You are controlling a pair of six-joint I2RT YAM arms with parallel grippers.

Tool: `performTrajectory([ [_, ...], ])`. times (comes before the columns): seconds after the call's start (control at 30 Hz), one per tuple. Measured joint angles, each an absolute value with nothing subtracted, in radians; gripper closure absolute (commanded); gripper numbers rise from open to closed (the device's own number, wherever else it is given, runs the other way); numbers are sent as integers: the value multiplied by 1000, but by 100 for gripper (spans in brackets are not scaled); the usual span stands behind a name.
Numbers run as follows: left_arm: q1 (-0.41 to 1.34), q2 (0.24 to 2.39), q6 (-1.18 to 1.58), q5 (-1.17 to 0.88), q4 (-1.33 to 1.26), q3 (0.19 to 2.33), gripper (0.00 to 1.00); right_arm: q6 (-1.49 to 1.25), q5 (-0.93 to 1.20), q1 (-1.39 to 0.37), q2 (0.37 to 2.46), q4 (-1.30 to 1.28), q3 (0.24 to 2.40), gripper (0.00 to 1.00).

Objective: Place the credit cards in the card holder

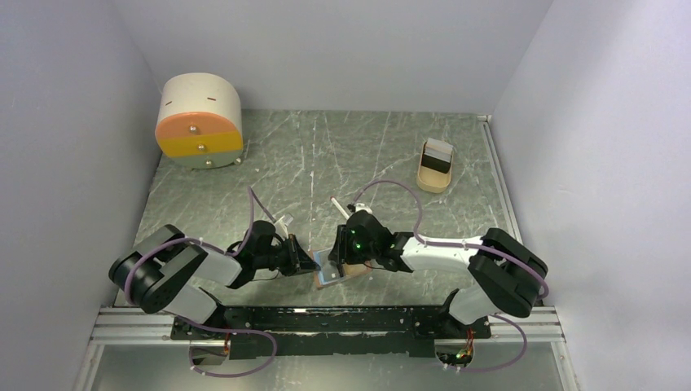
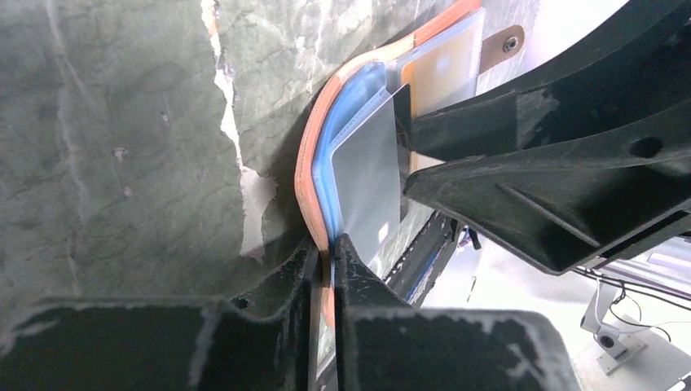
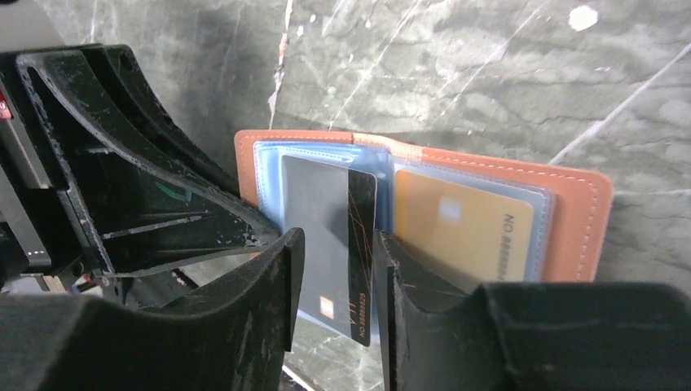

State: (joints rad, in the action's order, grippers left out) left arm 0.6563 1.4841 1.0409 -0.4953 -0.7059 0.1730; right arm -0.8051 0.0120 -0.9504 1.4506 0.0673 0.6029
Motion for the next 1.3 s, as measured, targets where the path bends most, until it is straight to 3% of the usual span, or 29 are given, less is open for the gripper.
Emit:
performTrajectory([
  [0.4,661,1404,1048,-526,-705,161,80,-838,71,-946,1487,171,569,59],
  [0.57,664,1362,1047,-525,-694,160,90,-835,71,-942,1459,154,569,55],
  [0.73,665,1338,1031,-525,-673,163,91,-819,60,-940,1409,109,569,54],
  [1.07,665,1282,895,-562,-409,290,91,-775,33,-929,1303,41,568,82],
  [1.3,661,1251,798,-604,-228,375,91,-765,54,-929,1378,103,544,87],
])
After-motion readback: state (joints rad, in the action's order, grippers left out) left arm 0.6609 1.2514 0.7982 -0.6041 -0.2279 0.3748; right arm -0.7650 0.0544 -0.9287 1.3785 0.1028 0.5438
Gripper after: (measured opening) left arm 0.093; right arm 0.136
